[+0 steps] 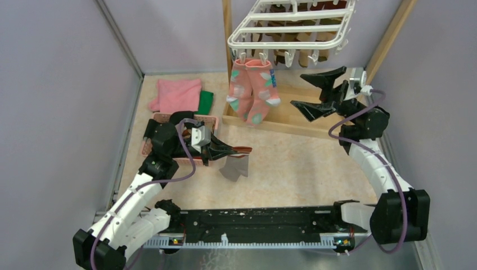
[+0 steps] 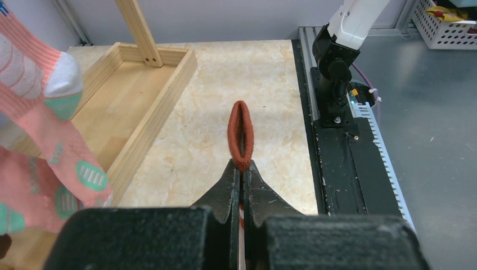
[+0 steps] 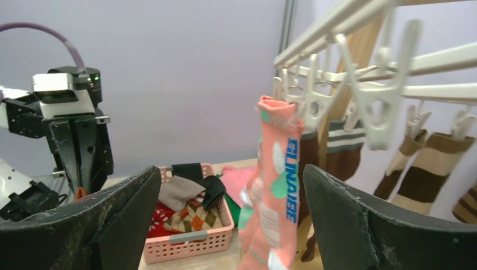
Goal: Clip the socks to the hanger
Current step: Open the clamp at the hanger, then clamp the sock onto the hanger.
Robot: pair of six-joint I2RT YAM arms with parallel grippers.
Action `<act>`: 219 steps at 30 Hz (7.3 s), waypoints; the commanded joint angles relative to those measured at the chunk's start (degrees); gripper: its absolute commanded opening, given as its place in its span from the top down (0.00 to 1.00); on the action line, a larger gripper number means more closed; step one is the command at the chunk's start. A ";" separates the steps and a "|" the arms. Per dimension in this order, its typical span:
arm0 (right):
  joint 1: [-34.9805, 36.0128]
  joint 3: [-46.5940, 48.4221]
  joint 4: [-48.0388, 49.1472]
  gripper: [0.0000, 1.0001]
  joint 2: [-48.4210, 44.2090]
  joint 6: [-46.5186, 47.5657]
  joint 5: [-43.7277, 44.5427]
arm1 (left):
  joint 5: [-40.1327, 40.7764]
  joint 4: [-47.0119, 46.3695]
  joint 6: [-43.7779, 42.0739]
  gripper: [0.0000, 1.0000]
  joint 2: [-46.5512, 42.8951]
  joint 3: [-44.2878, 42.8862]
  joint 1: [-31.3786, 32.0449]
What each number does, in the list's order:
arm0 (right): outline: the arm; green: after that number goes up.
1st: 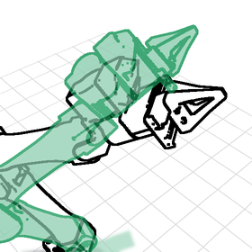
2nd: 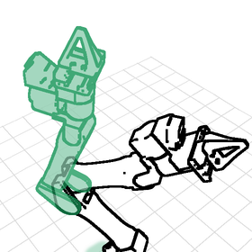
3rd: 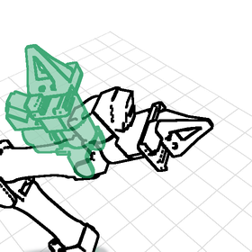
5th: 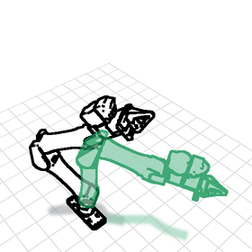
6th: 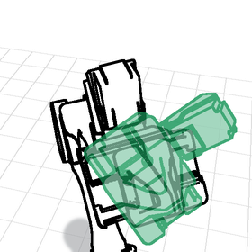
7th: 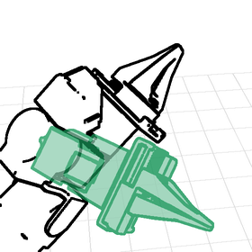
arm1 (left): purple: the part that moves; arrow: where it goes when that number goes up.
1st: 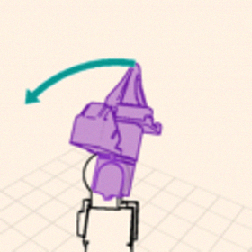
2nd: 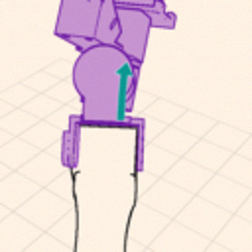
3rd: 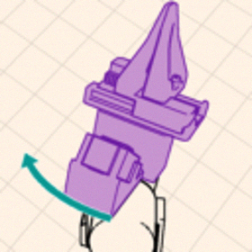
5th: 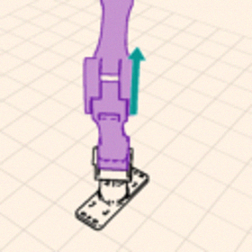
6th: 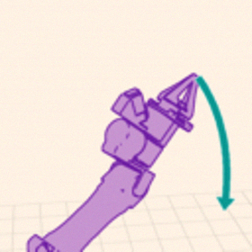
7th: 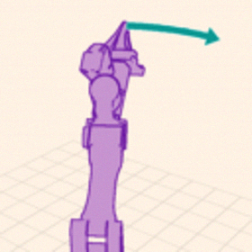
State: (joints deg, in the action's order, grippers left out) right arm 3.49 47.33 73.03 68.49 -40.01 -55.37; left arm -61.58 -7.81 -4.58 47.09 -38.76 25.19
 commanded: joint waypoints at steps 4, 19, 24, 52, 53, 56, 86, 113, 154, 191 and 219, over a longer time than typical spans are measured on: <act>6.95 3.12 -16.14 0.06 -3.60 18.21 2.77 | -1.78 -3.69 -0.04 1.00 -0.34 0.26 -0.51; 14.77 11.64 -24.03 0.07 0.80 27.76 21.39 | -1.79 -3.79 0.37 0.99 -0.53 0.35 -0.84; 15.07 12.15 -24.37 0.07 1.17 27.51 26.04 | -1.95 -4.04 0.60 0.99 -0.46 0.27 -1.09; 17.96 13.53 -12.31 0.13 6.52 14.44 35.26 | -2.48 -4.86 1.88 0.99 -0.20 0.29 -1.86; 17.96 13.53 -11.62 0.13 6.79 13.70 35.17 | -2.49 -4.92 1.93 0.99 -0.28 0.34 -1.89; 17.95 13.51 -9.36 0.13 7.62 11.64 35.07 | -2.58 -5.07 2.09 0.99 -0.25 0.27 -1.98; 17.93 16.33 -2.84 0.24 11.83 8.17 33.50 | -3.54 -6.18 3.44 0.99 -0.15 0.36 -3.05; 17.83 14.26 -4.46 0.27 8.75 11.69 33.01 | -4.07 -6.95 4.34 1.00 0.02 0.48 -3.42; 14.98 14.89 -5.73 0.77 8.07 10.99 29.98 | -5.38 -8.40 4.49 0.99 0.38 0.49 -4.01; 13.22 17.09 -4.11 0.99 11.50 2.25 26.77 | 11.78 -39.02 29.66 1.00 34.29 -24.54 4.32; 12.16 17.97 -2.79 0.99 12.60 -0.32 25.68 | 30.56 -34.27 10.49 1.00 44.85 -38.17 12.01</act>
State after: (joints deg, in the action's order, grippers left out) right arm 16.19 62.06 68.14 80.44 -39.35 -28.62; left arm -34.15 -41.10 10.70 91.79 -74.81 36.82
